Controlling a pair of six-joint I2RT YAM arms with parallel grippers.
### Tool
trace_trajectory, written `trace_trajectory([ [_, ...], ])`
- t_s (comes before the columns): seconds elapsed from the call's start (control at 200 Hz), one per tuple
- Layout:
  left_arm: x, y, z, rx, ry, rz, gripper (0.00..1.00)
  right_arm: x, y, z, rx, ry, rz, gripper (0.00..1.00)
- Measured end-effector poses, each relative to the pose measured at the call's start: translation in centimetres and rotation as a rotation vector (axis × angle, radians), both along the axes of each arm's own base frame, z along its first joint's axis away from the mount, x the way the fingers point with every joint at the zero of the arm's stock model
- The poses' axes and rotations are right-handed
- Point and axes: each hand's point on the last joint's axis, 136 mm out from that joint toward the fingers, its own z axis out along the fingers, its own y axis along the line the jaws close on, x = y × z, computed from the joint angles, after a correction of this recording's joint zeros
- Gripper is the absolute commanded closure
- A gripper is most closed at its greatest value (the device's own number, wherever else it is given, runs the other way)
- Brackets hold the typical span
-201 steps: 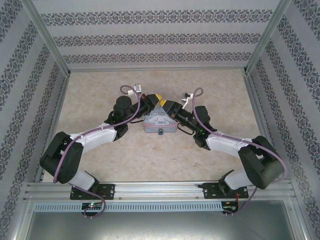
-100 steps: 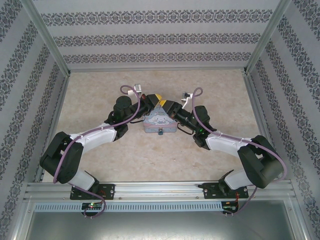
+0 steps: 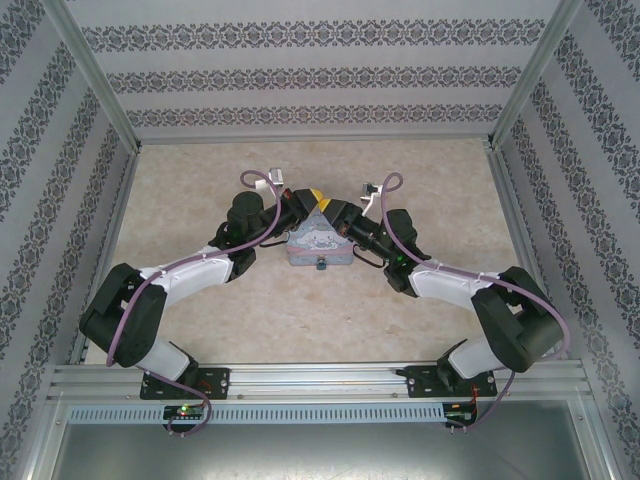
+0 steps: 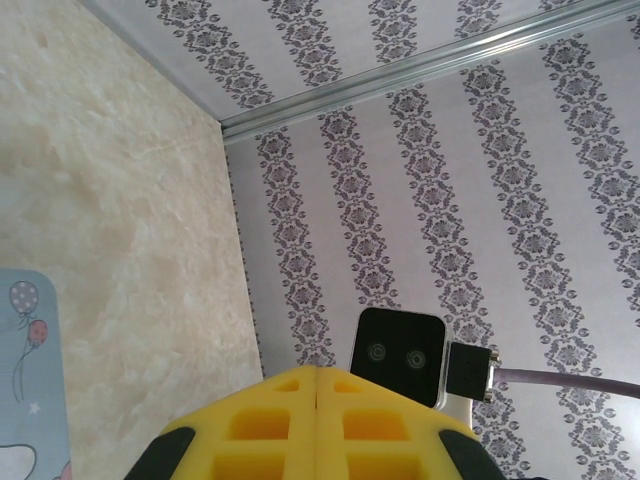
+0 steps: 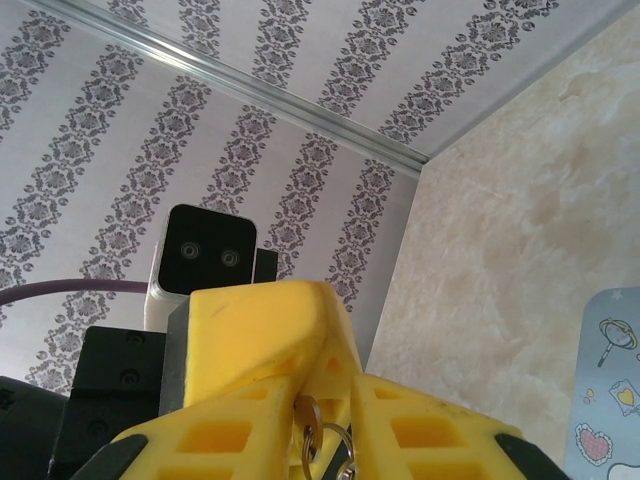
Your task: Unlock the padlock with the key
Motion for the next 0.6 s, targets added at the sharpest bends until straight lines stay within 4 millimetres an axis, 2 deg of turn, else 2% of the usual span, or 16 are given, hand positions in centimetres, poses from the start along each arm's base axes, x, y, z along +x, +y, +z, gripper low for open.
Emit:
trace_trajectory([
  [0.29,0.13,0.07,-0.31,0.025,-0.003,0.007,1.0,-0.11,0.28,-0.06,-0.001,0.002,0.01,0.81],
  [0.6,0.23,0.09,-0.37,0.035,-0.003,0.01,1.0,-0.1,0.28,-0.12,0.0,0.005,0.01,0.89],
])
